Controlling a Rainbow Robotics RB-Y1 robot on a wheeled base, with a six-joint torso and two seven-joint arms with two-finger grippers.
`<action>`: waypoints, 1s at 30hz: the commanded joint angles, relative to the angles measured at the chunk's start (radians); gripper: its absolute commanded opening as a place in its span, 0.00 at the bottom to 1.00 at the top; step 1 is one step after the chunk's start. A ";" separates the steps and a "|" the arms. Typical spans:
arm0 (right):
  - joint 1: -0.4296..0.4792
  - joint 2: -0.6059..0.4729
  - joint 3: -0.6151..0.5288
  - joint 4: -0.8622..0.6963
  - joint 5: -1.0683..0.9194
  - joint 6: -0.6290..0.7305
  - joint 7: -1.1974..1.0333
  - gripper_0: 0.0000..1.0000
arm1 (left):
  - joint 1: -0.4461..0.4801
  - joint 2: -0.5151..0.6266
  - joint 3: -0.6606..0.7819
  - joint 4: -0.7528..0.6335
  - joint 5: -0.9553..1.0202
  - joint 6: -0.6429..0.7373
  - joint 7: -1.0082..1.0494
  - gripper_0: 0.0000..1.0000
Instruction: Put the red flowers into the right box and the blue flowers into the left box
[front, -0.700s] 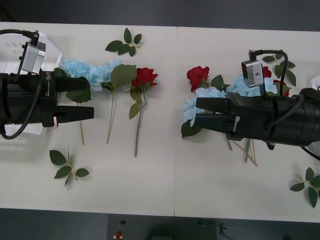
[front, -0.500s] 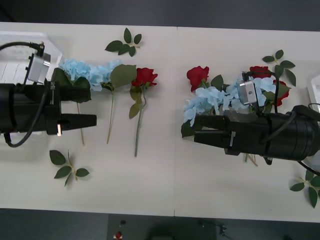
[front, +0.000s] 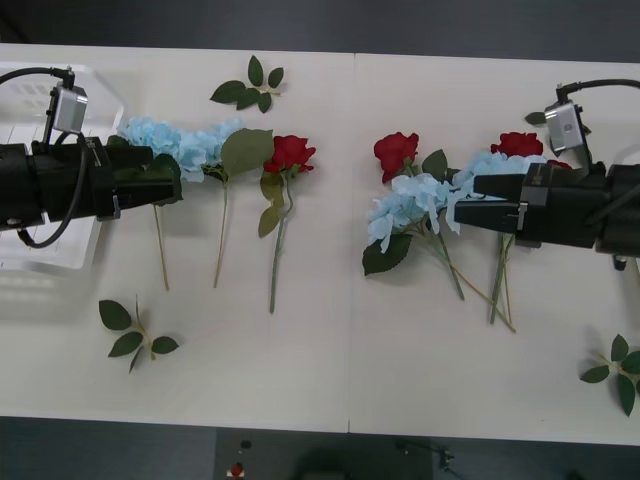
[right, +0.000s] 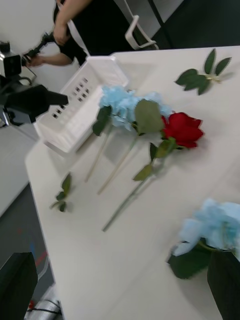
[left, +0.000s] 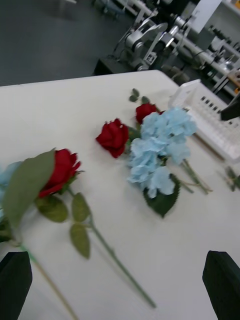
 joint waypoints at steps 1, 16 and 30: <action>-0.062 -0.096 -0.015 0.038 0.118 0.010 -0.458 1.00 | -0.119 -0.036 0.009 0.128 -0.159 0.067 0.184 1.00; -0.246 -0.078 -0.015 0.213 0.807 0.369 -1.921 1.00 | -0.119 -0.053 0.189 0.182 -0.710 0.382 0.821 1.00; -0.307 0.136 -0.015 0.443 1.195 0.425 -2.188 1.00 | -0.054 -0.176 0.218 0.181 -0.989 0.149 0.852 1.00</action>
